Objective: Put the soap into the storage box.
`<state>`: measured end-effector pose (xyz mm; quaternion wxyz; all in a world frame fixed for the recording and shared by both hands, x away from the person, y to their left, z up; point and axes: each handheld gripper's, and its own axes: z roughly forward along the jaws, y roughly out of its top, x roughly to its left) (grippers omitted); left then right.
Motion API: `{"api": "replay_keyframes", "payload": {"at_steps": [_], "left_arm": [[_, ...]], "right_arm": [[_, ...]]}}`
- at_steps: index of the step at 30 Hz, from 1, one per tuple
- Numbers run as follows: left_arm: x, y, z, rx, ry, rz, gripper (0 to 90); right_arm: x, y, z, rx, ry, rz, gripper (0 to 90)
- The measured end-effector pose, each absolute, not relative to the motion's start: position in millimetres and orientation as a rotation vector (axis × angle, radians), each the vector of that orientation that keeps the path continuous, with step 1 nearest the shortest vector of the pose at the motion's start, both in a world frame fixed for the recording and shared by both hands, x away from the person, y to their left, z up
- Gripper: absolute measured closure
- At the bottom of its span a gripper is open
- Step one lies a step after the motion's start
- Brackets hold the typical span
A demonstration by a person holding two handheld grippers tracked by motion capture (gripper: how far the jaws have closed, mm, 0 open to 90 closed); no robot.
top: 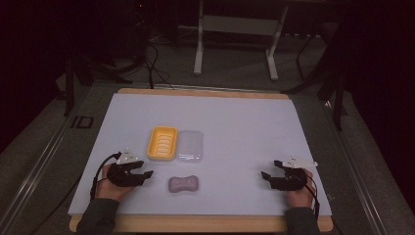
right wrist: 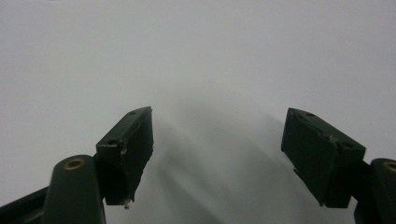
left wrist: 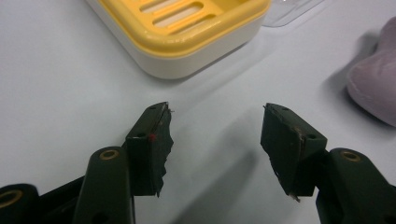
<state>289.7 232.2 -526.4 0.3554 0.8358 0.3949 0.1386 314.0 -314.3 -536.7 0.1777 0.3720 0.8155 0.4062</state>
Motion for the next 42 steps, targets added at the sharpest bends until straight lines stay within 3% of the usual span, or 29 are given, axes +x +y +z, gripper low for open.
{"api": "replay_keyframes", "payload": {"at_steps": [42], "left_arm": [[297,203,-485,2.395,0.835,0.345,42.5]], "right_arm": [[309,-312,-536,1.001,2.291,1.137,24.3]]}}
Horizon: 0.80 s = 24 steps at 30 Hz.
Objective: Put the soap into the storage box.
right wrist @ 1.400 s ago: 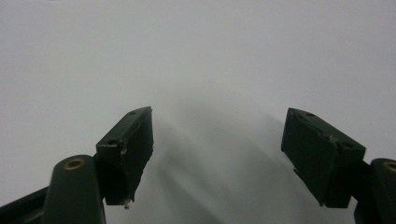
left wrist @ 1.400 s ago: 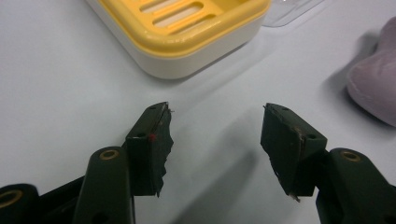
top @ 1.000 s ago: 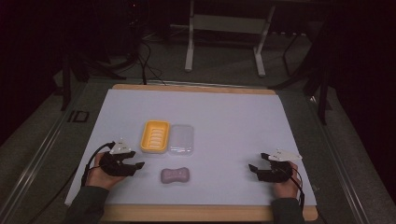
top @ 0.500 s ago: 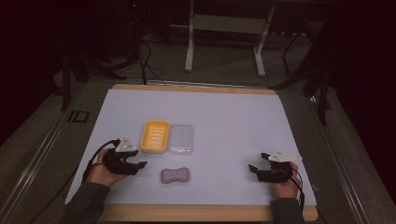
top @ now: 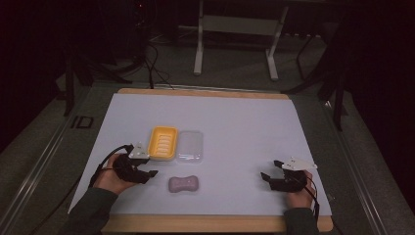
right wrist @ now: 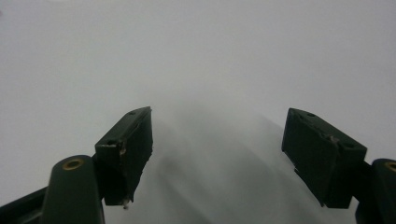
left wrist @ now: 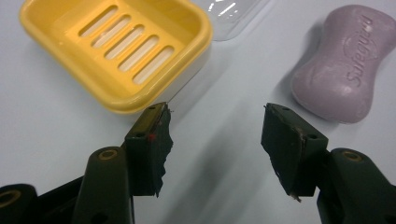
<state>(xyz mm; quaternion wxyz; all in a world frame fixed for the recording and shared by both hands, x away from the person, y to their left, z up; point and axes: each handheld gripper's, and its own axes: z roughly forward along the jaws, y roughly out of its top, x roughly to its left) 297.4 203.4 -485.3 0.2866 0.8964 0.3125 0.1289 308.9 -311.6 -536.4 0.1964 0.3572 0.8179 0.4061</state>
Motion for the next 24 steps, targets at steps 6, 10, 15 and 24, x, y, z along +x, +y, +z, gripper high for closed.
{"api": "replay_keyframes", "payload": {"at_steps": [6,10,15,24], "left_arm": [[297,191,-480,2.443,0.772,0.328,43.8],[297,182,-476,2.467,0.733,0.326,44.0],[298,172,-473,2.501,0.693,0.328,43.8],[304,159,-468,2.566,0.626,0.302,43.5]], "right_arm": [[309,-312,-536,0.997,2.290,1.135,24.0],[309,-312,-536,0.997,2.289,1.137,22.9],[309,-312,-536,0.994,2.289,1.136,22.9],[309,-311,-536,0.994,2.288,1.134,22.9]]}}
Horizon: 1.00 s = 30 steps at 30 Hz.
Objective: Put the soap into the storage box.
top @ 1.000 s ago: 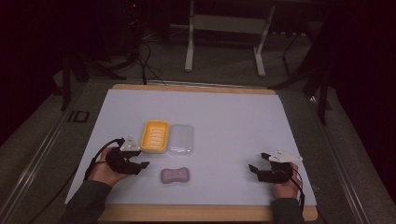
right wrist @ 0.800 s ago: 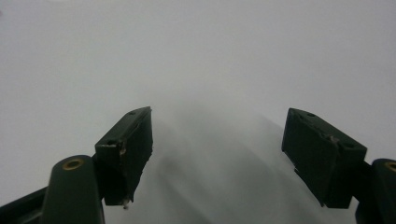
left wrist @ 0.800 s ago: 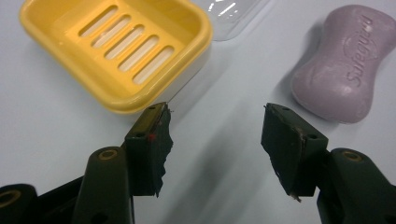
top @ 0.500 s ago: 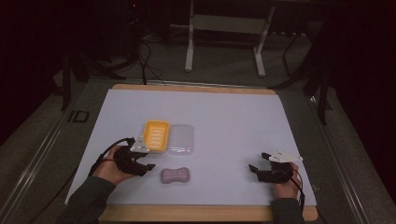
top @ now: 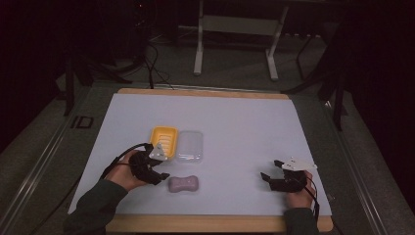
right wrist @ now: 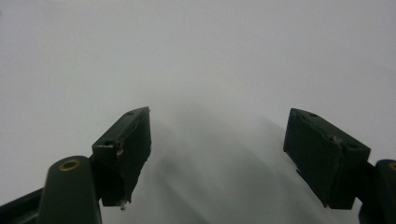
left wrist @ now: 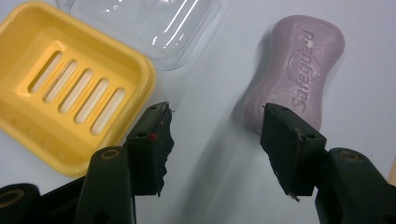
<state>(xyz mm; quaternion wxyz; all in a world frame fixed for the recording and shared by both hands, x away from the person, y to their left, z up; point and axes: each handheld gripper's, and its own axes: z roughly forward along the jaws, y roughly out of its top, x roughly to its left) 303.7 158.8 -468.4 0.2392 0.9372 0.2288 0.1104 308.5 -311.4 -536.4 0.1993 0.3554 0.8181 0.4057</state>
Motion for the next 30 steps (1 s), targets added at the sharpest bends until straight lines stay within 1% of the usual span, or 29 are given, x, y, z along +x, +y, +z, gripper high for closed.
{"api": "replay_keyframes", "payload": {"at_steps": [9,16,30], "left_arm": [[306,143,-462,2.636,0.545,0.294,42.9],[307,132,-459,2.663,0.474,0.259,42.0],[310,113,-458,2.716,0.409,0.208,42.1]], "right_arm": [[308,-311,-536,0.992,2.288,1.133,22.4],[308,-311,-536,0.990,2.288,1.134,22.2],[308,-312,-536,0.990,2.287,1.138,22.2]]}}
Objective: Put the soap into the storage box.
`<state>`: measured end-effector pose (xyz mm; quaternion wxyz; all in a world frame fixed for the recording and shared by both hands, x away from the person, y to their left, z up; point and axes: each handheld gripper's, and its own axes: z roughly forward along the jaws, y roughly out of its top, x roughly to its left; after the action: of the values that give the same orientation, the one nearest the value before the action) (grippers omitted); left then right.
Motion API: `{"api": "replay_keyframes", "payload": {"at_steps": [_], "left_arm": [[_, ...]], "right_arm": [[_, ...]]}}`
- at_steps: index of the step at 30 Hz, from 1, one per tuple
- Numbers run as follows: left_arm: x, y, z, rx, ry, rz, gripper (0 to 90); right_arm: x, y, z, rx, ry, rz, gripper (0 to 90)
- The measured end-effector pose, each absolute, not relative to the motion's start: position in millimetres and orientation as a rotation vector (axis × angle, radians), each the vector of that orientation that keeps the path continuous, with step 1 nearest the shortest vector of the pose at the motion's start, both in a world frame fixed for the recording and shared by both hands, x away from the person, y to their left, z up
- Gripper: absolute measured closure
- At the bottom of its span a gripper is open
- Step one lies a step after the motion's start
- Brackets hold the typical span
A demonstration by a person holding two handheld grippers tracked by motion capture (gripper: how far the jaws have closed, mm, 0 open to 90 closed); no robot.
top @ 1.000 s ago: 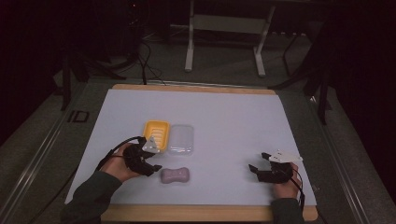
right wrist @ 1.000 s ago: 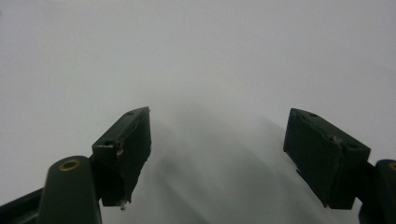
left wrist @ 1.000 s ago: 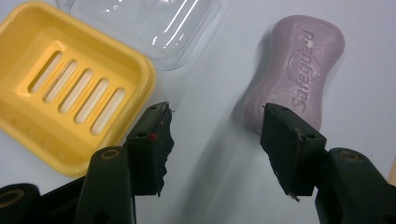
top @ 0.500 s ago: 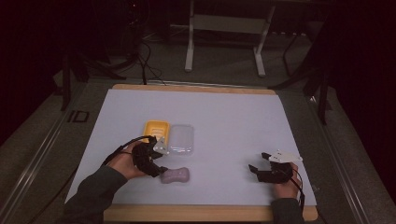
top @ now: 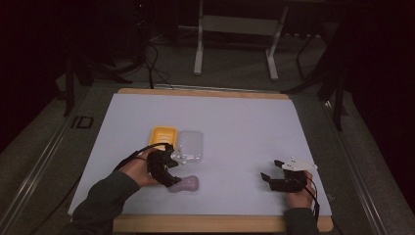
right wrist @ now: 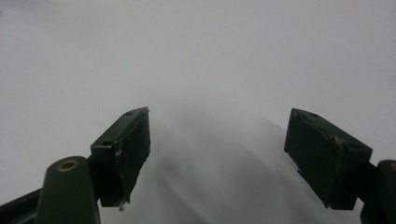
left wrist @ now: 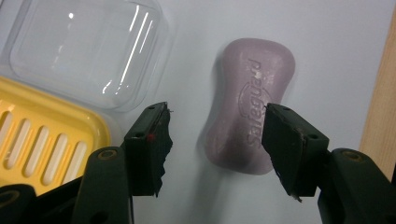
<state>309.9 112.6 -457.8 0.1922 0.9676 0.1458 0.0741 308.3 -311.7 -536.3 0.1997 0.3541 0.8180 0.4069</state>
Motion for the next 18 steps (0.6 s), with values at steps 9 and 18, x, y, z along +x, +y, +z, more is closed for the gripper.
{"api": "replay_keyframes", "payload": {"at_steps": [9,18], "left_arm": [[313,102,-456,2.776,0.365,0.204,41.2],[315,92,-455,2.797,0.341,0.177,37.5]], "right_arm": [[308,-312,-536,0.990,2.287,1.136,21.8],[308,-312,-536,0.988,2.286,1.138,21.8]]}}
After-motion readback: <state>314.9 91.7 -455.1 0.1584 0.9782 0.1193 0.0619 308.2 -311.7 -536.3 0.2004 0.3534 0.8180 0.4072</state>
